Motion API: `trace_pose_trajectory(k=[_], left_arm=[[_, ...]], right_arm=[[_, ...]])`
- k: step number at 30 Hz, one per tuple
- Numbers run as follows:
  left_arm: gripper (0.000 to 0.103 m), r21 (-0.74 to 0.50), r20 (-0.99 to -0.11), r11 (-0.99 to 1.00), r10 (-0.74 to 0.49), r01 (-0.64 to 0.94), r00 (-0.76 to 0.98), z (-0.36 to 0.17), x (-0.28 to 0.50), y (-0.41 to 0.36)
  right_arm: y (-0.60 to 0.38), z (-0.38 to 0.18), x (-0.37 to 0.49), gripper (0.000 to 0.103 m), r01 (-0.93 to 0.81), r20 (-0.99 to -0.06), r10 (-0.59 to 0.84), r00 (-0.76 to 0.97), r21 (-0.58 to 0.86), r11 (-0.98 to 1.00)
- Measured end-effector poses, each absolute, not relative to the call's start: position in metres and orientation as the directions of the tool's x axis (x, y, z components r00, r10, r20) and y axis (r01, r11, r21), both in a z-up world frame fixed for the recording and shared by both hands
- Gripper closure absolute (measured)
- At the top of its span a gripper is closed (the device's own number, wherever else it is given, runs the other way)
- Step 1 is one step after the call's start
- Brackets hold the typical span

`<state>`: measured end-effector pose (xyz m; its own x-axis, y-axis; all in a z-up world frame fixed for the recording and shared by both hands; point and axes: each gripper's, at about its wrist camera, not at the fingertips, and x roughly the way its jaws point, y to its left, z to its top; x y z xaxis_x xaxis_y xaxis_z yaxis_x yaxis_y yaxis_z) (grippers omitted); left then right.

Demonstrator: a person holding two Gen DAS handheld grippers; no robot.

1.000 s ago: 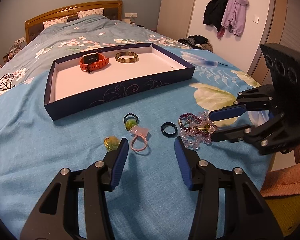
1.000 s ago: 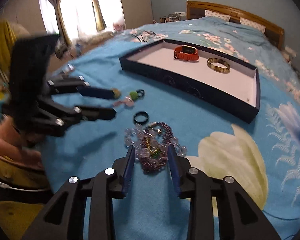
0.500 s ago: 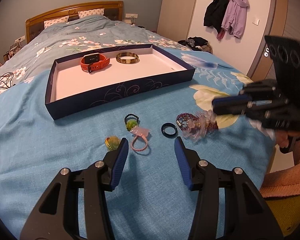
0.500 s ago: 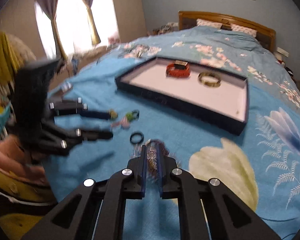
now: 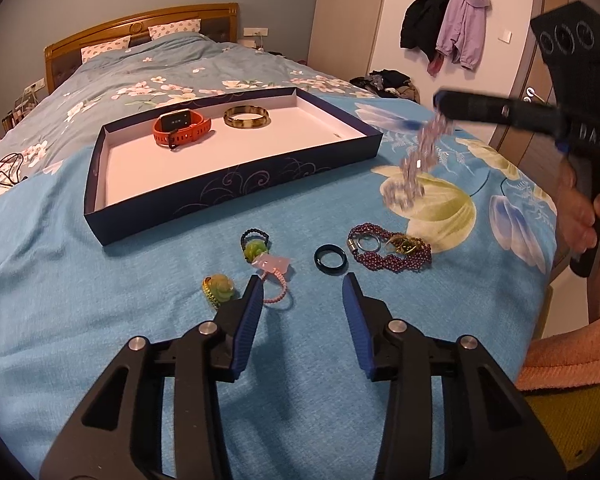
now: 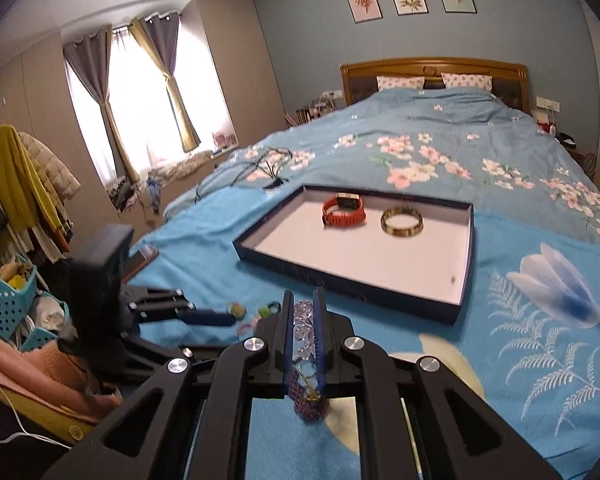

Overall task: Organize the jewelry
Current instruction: 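Grasp the pink ring with the left gripper while the right gripper carries the bracelet toward the box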

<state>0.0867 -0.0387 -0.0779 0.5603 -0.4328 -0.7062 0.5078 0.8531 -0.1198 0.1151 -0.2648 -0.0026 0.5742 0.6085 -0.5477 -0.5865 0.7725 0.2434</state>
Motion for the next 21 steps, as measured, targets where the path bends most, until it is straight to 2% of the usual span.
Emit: trace_pose_trajectory(k=[12, 16, 19, 21], left_arm=[[0.066, -0.081, -0.734, 0.867, -0.385, 0.491, 0.559, -0.082, 0.096, -0.039], [0.082, -0.100, -0.753, 0.870, -0.384, 0.483, 0.535, -0.086, 0.104, -0.039], [0.088, -0.109, -0.751, 0.872, -0.387, 0.478, 0.535, -0.086, 0.106, -0.037], [0.100, -0.111, -0.750, 0.870, -0.390, 0.480, 0.534, -0.086, 0.107, -0.037]], right_arm=[[-0.264, -0.004, 0.121, 0.095, -0.578, -0.536, 0.607, 0.587, 0.247, 0.778], [-0.263, -0.010, 0.125, 0.095, -0.575, -0.545, 0.607, 0.578, 0.256, 0.777], [-0.263, -0.014, 0.128, 0.095, -0.569, -0.550, 0.607, 0.573, 0.265, 0.778], [-0.263, -0.016, 0.129, 0.095, -0.564, -0.550, 0.605, 0.575, 0.269, 0.781]])
